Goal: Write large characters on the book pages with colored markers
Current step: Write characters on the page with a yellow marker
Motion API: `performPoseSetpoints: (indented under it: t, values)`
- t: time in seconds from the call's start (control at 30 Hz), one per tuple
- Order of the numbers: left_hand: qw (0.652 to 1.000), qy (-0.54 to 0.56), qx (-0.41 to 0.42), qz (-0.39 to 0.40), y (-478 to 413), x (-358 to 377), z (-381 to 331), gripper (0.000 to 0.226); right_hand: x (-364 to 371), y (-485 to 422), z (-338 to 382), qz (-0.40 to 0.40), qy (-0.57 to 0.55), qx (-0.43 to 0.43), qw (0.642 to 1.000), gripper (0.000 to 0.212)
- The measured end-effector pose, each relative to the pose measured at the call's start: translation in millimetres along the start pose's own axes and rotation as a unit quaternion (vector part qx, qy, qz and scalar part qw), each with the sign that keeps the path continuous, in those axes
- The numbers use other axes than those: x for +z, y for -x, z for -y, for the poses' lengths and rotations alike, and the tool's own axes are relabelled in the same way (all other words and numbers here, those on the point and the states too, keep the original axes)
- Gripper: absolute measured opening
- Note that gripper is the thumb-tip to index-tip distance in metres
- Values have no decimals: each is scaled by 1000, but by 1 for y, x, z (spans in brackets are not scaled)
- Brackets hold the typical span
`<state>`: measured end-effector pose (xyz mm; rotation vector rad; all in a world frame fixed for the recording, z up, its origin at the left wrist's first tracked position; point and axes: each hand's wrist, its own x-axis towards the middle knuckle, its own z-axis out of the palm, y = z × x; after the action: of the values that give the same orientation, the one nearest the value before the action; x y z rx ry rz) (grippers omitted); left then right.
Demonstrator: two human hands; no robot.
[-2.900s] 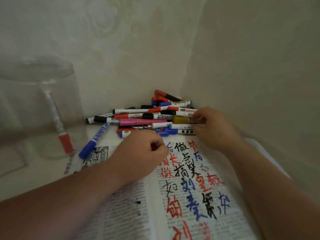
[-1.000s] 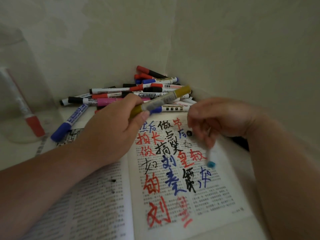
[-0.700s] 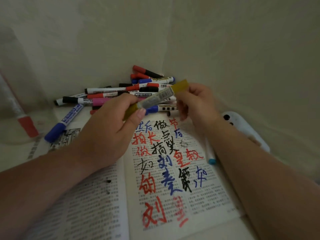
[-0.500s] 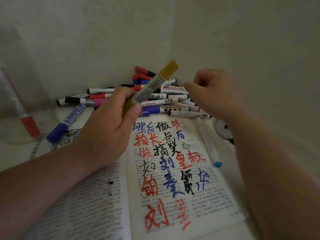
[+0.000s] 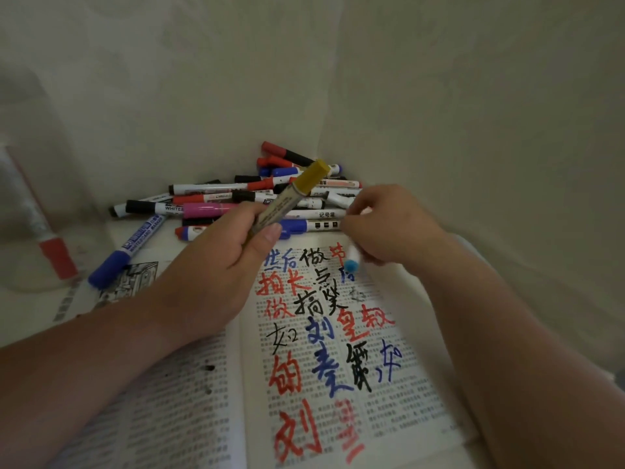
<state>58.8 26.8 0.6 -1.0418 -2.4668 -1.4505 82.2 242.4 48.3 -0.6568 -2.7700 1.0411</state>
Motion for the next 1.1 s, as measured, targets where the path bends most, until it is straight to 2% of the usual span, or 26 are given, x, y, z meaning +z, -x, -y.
performPoseSetpoints:
  t: [0.1, 0.23, 0.3, 0.43, 0.6, 0.67, 0.73, 0.8, 0.93, 1.0, 1.1]
  values:
    - [1000, -21, 1, -16, -1, 0, 1, 24, 15, -3, -1, 64, -193, 33, 979, 10]
    - [999, -32, 17, -1, -1, -1, -2, 23, 25, -6, -4, 140, -273, 3, 952, 25]
    - [999, -36, 18, 18, -1, -2, -4, 23, 27, -7, -5, 144, -242, -11, 959, 37]
    - [998, -40, 15, 35, -2, -2, -2, 26, 27, -7, -7, 116, -70, -74, 988, 43]
    - [998, -47, 10, 26, -4, -3, 2, 26, 22, -6, -11, 119, -64, -141, 981, 43]
    - [998, -49, 13, 21, -5, -4, 2, 25, 18, -4, -13, 181, -143, -181, 956, 46]
    - [998, -58, 11, 26, -5, -5, 2, 23, 16, -2, -14, 275, -253, -216, 902, 49]
    - [997, -60, 1, 38, -5, -5, 2, 23, 19, 0, -13, 316, -313, -234, 865, 46]
    - [998, -38, -9, 41, -3, -5, -3, 35, 28, 4, -6, 266, -340, -208, 878, 20]
    - [998, -24, -23, 45, -2, -4, -6, 34, 27, 2, -5, 230, -370, -184, 881, 20]
    - [998, -21, -27, 58, -1, -4, -3, 25, 20, -7, -9, 142, -482, -110, 858, 27]
